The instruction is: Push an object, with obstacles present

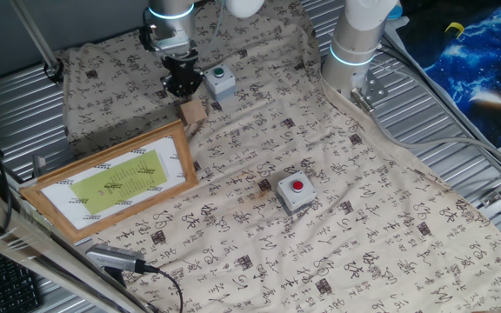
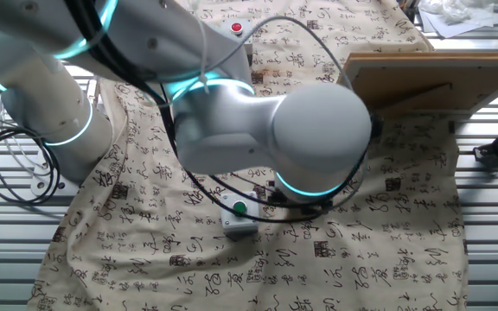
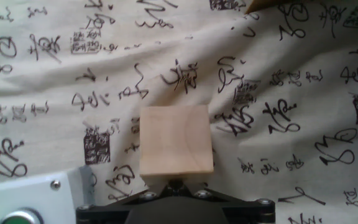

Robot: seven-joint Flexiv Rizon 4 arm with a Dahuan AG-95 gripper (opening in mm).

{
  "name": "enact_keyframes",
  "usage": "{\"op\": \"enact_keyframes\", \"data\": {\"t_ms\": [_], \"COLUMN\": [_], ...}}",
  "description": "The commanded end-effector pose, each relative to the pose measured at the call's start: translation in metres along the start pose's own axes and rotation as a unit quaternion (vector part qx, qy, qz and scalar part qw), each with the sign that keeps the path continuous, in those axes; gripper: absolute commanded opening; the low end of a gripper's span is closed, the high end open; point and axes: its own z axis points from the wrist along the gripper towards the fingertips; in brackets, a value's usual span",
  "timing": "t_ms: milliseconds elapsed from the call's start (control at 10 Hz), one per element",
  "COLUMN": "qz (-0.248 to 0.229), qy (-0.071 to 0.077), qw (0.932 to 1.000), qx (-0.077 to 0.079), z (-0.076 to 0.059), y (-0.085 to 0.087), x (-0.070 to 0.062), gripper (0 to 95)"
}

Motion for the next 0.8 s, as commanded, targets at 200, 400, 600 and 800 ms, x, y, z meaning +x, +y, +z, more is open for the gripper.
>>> {"op": "enact_keyframes", "data": {"t_ms": [200,400,600,800], "qz": [0.005,0.014,0.016,0.013], "qy": [-0.007,0.005,0.005,0.006], "qw": [1.0000,0.9999,0.9999,0.9999], "qx": [-0.002,-0.001,-0.004,-0.004], "z": [0.000,-0.001,-0.008,-0.010], "y": [0.000,0.000,0.000,-0.003], "x": [-0.005,-0.016,-0.019,-0.020], "gripper": [0.0,0.0,0.0,0.0]}}
